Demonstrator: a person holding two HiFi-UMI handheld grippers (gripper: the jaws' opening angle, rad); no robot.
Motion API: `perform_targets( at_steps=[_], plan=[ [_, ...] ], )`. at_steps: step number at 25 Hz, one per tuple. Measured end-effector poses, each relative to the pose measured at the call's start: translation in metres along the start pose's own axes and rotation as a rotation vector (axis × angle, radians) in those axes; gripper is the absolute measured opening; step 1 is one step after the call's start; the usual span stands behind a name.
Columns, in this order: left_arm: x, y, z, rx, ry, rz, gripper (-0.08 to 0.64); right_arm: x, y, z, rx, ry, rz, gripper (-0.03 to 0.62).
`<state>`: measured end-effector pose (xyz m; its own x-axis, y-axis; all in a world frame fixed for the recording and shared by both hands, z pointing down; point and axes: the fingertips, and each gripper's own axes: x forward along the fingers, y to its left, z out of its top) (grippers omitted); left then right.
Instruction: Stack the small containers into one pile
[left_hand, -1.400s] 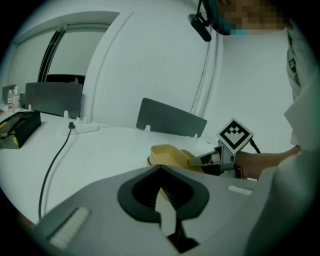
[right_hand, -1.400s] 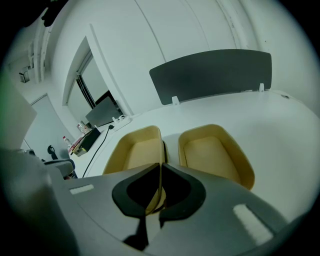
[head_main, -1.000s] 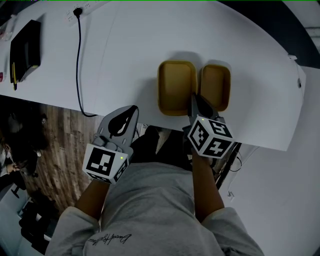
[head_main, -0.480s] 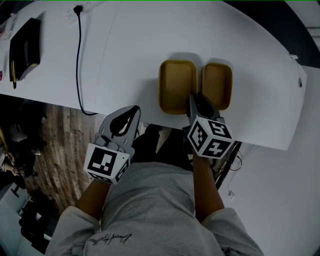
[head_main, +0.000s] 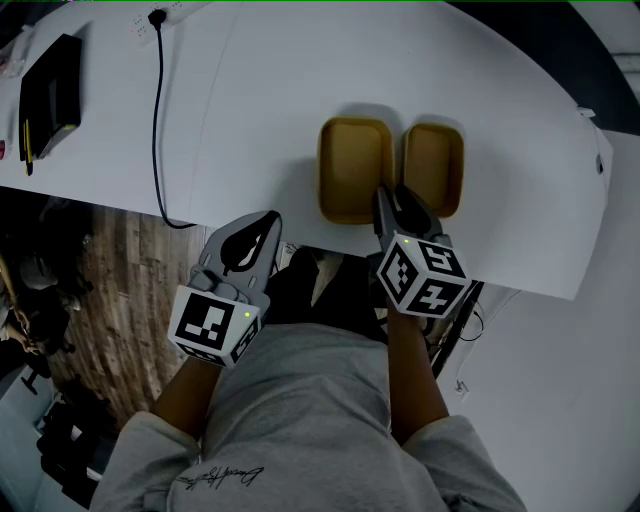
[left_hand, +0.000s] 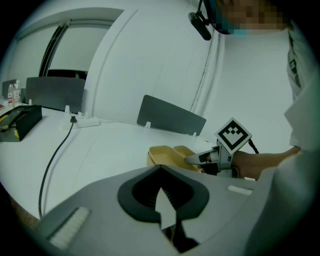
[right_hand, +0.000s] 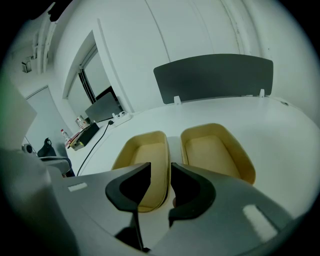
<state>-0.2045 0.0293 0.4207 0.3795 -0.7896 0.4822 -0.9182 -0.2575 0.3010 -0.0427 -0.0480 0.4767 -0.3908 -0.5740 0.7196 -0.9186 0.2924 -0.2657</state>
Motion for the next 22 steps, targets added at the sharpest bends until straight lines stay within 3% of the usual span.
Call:
perform_targets(
  at_steps=[4, 14, 22],
  plan=[
    [-0.002, -0.003, 0.002, 0.010, -0.005, -0.001, 0.002, -0.008, 0.001, 0.004, 0.009, -0.016, 0.022, 0.130],
    [0.002, -0.026, 0.020, 0.018, -0.028, -0.029, 0.002, -0.046, -0.010, 0.028, 0.002, -0.087, 0.003, 0.014],
    [0.020, -0.061, 0.039, 0.039, -0.062, -0.047, 0.002, -0.073, -0.048, 0.043, 0.008, -0.119, -0.004, 0.014]
  ],
)
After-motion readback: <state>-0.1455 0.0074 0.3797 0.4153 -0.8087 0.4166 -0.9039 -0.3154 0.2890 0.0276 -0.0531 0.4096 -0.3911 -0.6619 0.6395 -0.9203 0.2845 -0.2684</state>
